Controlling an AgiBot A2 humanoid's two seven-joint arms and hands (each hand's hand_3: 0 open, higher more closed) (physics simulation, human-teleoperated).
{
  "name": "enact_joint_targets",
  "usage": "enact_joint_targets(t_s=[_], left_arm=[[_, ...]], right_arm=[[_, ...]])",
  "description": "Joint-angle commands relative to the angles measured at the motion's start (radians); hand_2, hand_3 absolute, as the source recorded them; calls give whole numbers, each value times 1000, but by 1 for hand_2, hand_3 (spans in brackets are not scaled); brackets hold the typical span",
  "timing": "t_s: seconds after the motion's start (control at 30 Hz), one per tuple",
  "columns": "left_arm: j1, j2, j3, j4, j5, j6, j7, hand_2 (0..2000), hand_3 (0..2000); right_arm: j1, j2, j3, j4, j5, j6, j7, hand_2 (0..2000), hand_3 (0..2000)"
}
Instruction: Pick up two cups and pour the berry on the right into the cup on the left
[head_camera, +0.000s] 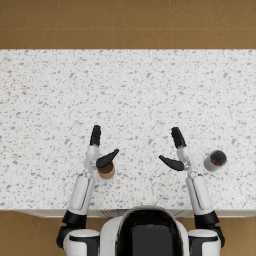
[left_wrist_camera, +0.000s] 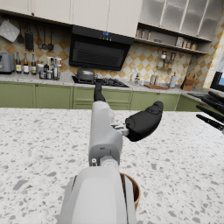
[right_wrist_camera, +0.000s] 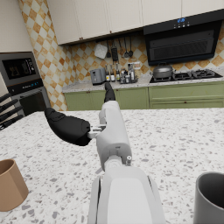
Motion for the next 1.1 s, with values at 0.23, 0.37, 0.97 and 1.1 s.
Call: enact_joint_targets(t_s=[0.23,0.37,0.97,1.1], left_arm=[[0,0,0,0,0,0,0,0,0],[0,0,0,0,0,0,0,0,0],[-228,-71,-48,-84,282,-100,-100,0,0],[-309,-97,-85,-106,364,-101,-100,0,0]], right_arm=[[0,0,0,0,0,0,0,0,0],[0,0,0,0,0,0,0,0,0],[-163,-45,-425,32,281,-99,100,0,0],[-198,-76,-545,26,340,-100,101,0,0]])
